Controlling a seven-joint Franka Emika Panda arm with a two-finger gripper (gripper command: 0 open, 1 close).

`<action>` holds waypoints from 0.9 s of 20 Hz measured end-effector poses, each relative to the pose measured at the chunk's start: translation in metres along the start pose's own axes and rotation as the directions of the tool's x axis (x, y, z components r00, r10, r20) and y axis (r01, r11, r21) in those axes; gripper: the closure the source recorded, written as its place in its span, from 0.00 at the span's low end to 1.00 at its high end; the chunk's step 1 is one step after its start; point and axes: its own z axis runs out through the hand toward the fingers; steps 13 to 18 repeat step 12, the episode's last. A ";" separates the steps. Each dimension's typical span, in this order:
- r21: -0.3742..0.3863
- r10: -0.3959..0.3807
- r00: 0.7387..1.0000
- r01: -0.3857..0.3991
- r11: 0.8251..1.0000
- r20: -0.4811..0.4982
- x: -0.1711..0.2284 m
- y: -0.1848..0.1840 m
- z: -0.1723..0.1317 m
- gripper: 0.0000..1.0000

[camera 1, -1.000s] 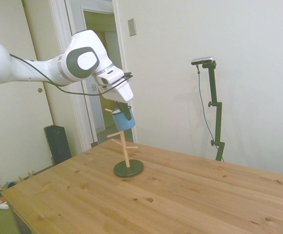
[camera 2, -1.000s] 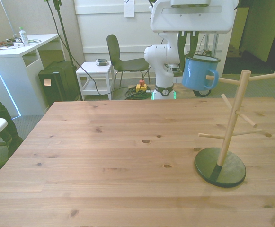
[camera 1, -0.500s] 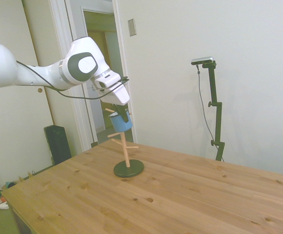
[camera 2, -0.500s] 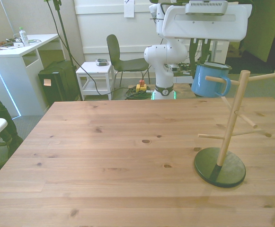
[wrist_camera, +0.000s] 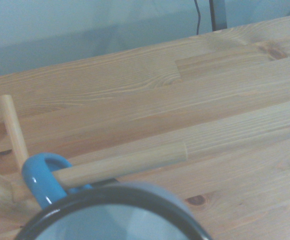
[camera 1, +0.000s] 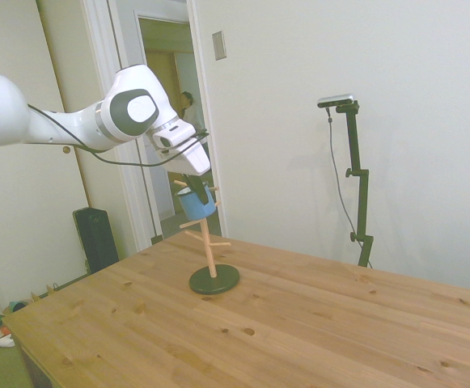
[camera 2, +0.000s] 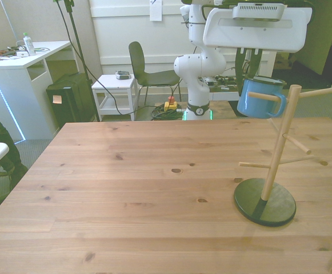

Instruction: Hang the mug

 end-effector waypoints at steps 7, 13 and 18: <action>-0.006 0.022 1.000 -0.022 1.000 -0.010 0.008 0.019 -0.004 0.00; -0.003 0.069 0.997 -0.069 0.998 -0.021 0.032 0.086 0.000 0.00; -0.003 0.069 0.997 -0.069 0.998 -0.021 0.032 0.086 0.000 0.00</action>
